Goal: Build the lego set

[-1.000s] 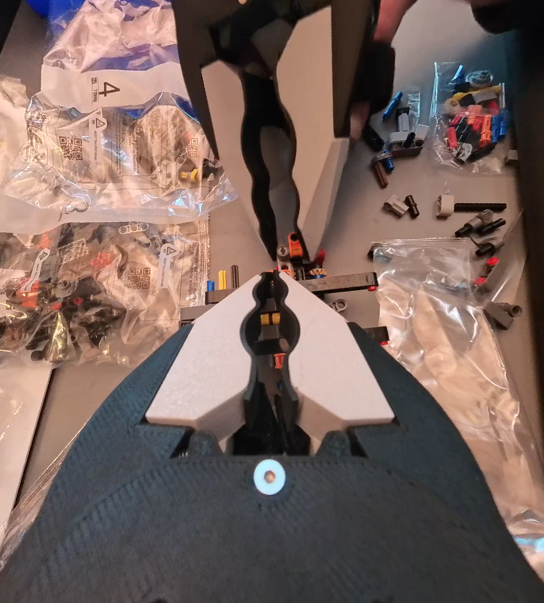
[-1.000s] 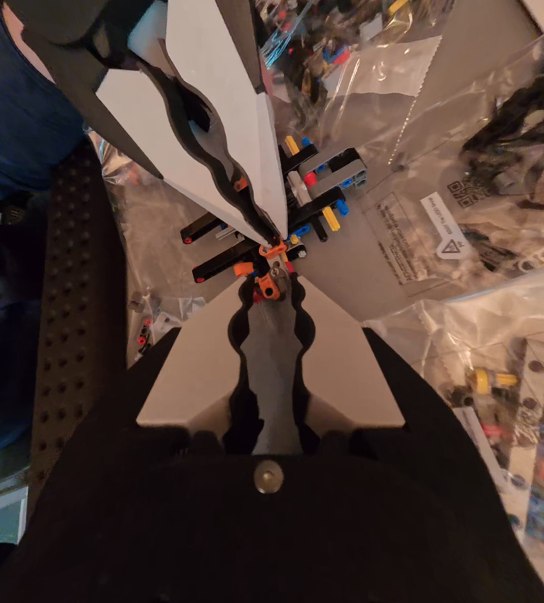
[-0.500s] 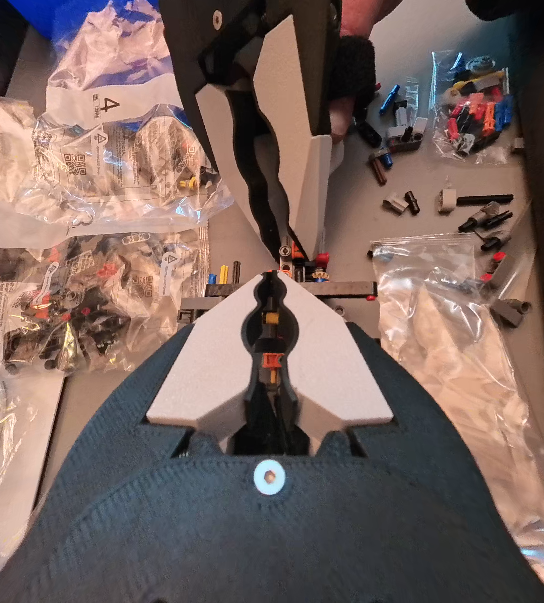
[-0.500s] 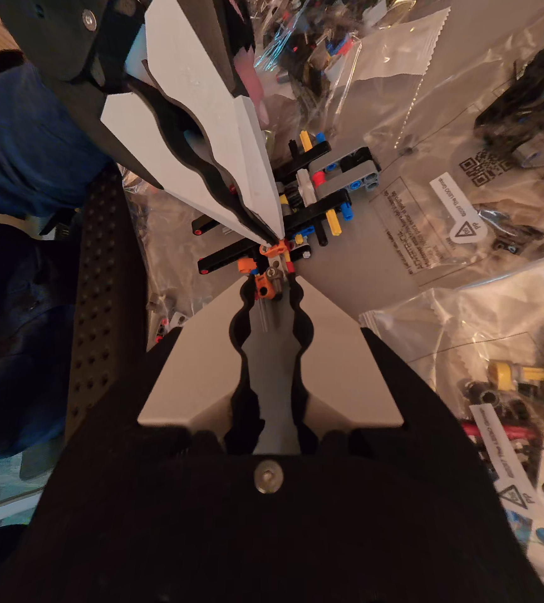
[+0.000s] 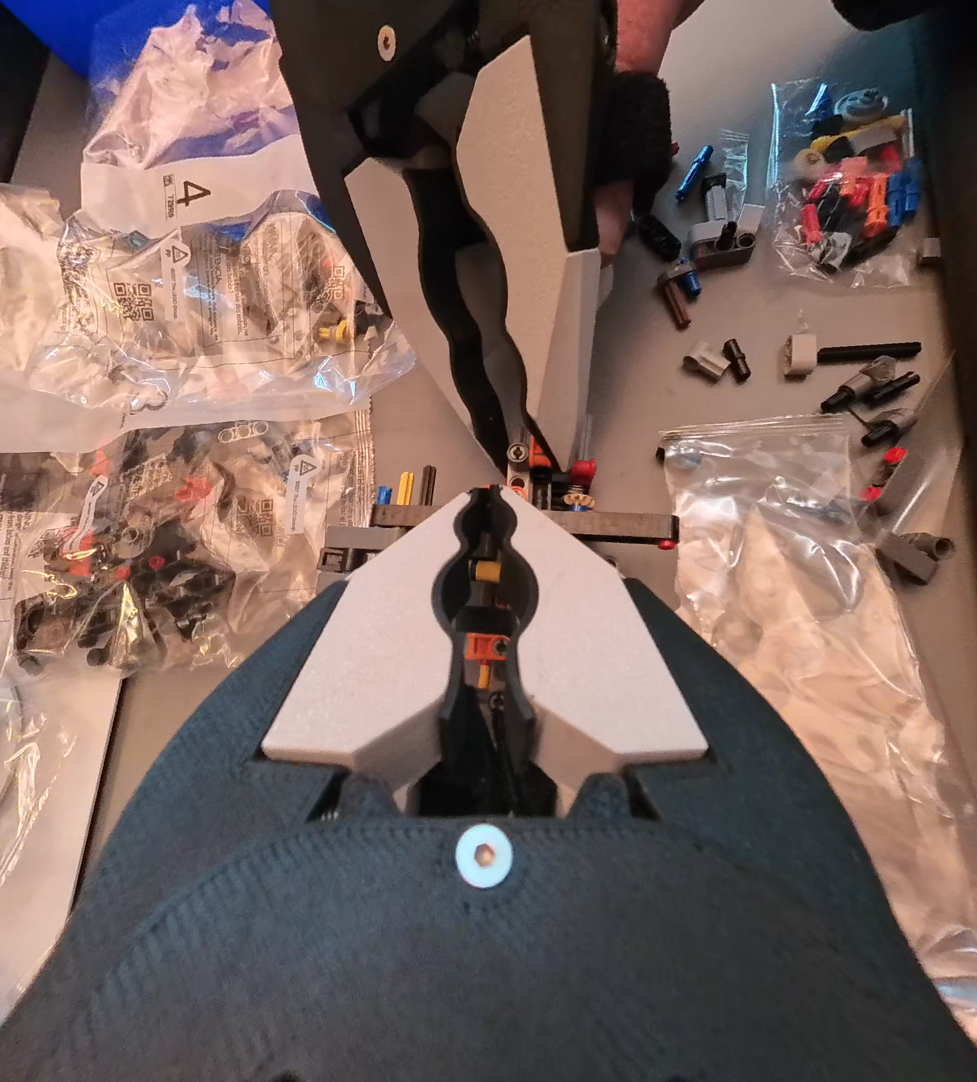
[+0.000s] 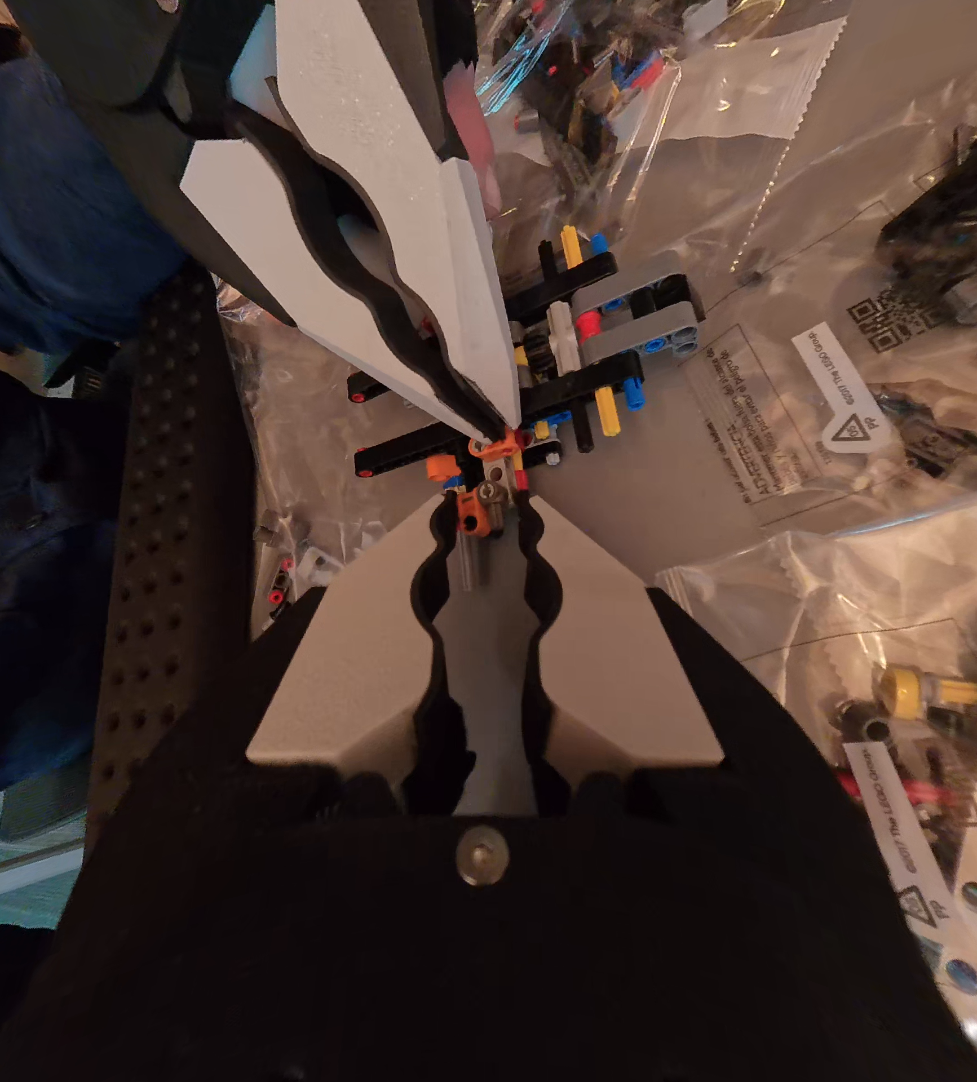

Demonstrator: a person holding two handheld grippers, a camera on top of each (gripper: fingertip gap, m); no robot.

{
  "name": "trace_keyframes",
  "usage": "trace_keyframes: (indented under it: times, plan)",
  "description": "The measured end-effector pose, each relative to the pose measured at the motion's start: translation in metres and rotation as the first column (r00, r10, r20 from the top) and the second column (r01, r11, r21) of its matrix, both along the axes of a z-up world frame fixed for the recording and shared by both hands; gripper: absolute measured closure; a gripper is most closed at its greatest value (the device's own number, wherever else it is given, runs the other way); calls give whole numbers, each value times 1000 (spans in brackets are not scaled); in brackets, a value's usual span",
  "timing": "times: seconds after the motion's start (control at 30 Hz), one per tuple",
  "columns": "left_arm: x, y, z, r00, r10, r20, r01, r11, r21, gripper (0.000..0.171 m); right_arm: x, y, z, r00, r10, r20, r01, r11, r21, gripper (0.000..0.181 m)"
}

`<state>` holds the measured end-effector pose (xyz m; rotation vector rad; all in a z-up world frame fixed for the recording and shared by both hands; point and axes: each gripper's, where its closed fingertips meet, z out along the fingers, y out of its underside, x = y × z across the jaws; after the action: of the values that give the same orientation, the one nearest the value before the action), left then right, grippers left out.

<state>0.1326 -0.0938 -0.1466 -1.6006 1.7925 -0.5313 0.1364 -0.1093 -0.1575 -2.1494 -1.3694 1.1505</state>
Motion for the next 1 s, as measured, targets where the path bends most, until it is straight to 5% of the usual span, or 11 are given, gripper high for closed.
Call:
trace_keyframes:
  times: [1.0]
  plan:
    - [-1, 2, 0, 1000, 16, 1, -16, 1000, 1, 168, 6, -1, 3, 1000, 1, -16, -1, 1000, 3, 169]
